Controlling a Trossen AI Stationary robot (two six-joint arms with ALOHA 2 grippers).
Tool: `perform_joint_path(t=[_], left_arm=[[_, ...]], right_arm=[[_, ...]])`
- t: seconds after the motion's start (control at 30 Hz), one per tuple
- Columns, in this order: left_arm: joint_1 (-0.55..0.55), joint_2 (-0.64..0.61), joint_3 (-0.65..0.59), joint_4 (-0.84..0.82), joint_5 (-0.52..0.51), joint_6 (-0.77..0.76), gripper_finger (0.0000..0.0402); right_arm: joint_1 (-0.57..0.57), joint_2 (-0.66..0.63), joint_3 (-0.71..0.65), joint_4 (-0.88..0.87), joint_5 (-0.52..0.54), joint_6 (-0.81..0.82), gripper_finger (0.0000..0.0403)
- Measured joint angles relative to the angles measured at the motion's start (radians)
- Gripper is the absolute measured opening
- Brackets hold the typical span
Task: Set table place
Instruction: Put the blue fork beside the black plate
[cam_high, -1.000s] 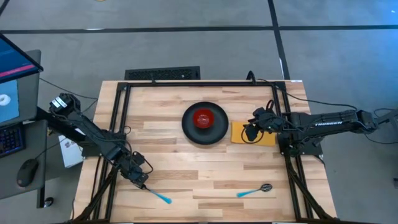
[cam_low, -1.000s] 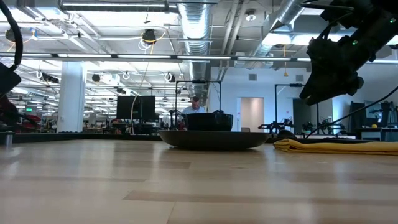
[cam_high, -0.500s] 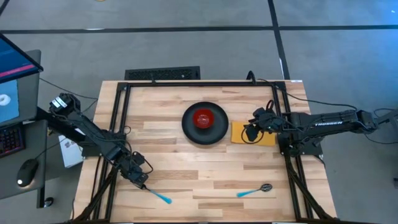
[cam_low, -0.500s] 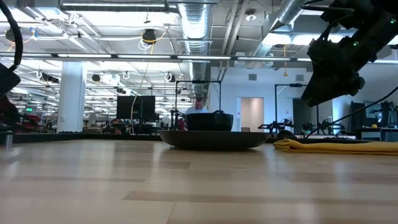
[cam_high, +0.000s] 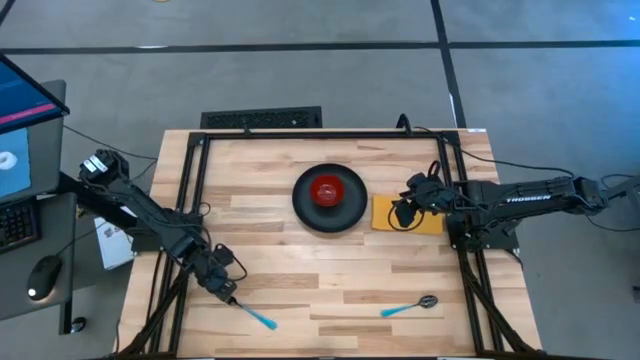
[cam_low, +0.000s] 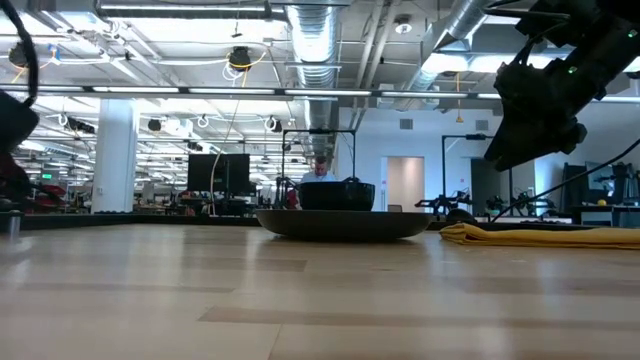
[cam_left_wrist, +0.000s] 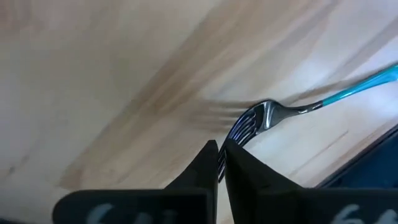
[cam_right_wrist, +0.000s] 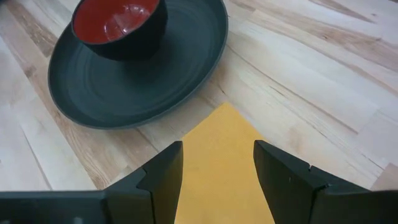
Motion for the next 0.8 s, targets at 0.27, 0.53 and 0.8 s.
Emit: perform_joint_path(t=[0.27,0.53,0.8], left_arm=[[0.165,-0.028,-0.001,0.086,-0.166,0.219,0.0000],[0.439,-0.065,0.077,0.229,-0.160,0.696,0.0001],[0.684,-0.065,0.166,0.214,-0.134,1.053,0.0001]], right_arm=[[0.000,0.000,0.000,0.030,-0.001,0.002,0.0221],[0.000,0.000,0.000,0.121,-0.006,0.002,0.0221],[0.013,0.000,0.000,0.275,-0.028,0.001,0.0221]])
